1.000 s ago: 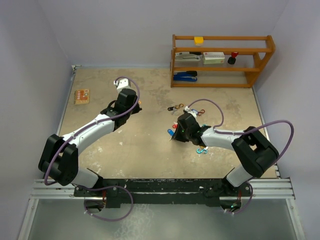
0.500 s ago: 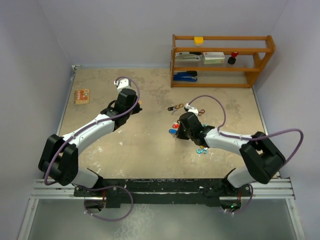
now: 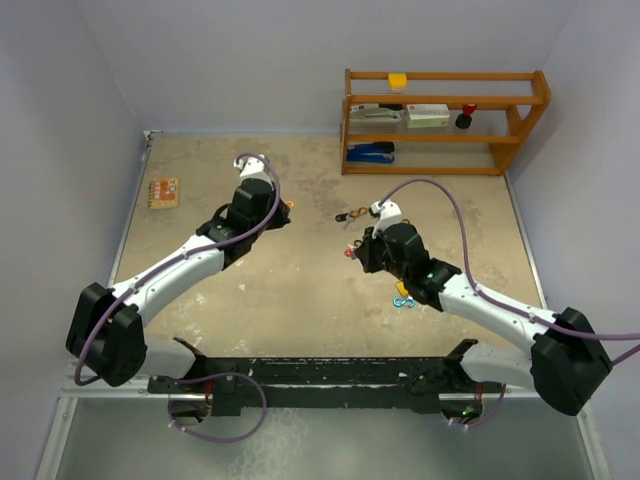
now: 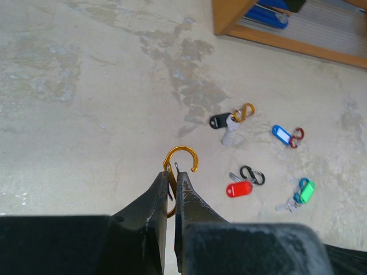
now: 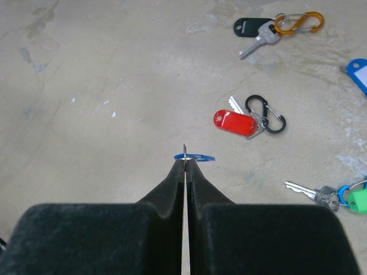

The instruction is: Put the keys on the keyring

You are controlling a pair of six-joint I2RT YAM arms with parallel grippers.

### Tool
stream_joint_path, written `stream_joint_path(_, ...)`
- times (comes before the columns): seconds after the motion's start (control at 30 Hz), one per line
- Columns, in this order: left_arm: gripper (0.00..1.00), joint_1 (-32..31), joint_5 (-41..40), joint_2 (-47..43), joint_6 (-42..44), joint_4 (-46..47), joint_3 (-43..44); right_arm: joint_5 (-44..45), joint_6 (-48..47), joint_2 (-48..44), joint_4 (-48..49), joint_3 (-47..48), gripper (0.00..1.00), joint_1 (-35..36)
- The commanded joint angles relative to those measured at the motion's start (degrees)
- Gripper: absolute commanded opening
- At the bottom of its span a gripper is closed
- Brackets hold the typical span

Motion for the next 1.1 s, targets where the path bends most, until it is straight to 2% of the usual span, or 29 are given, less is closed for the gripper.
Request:
stream_joint_path(0.0, 0.0, -1.5, 2.8, -3.2, 2.8, 3.1, 1.0, -6.6, -9.3, -2.3, 6.2, -1.9, 0.0, 0.2)
stream_joint_path(0.27, 0.0, -2.1, 5.4, -2.1, 3.2, 3.0, 2.0, -11.2, -13.1, -3.1, 11.9, -3.6, 0.0, 0.2)
stream_joint_path(0.53, 0.0, -2.4, 6.2, -0.7, 2.0, 3.3, 2.2, -12.5, -12.2, 1.4, 13.8, -1.6, 0.0, 0.2)
stream_joint_path(0.7, 0.0, -3.0, 5.9, -0.5, 1.5, 3.0, 2.7, -13.5, -12.4, 4.3, 12.6, 1.4, 0.0, 0.2)
stream_joint_path(1.07, 0.0, -6.4, 6.0, 3.3, 1.3, 2.9, 5.3, -14.1, -13.8, 2.3, 12.3, 1.3, 0.0, 0.2)
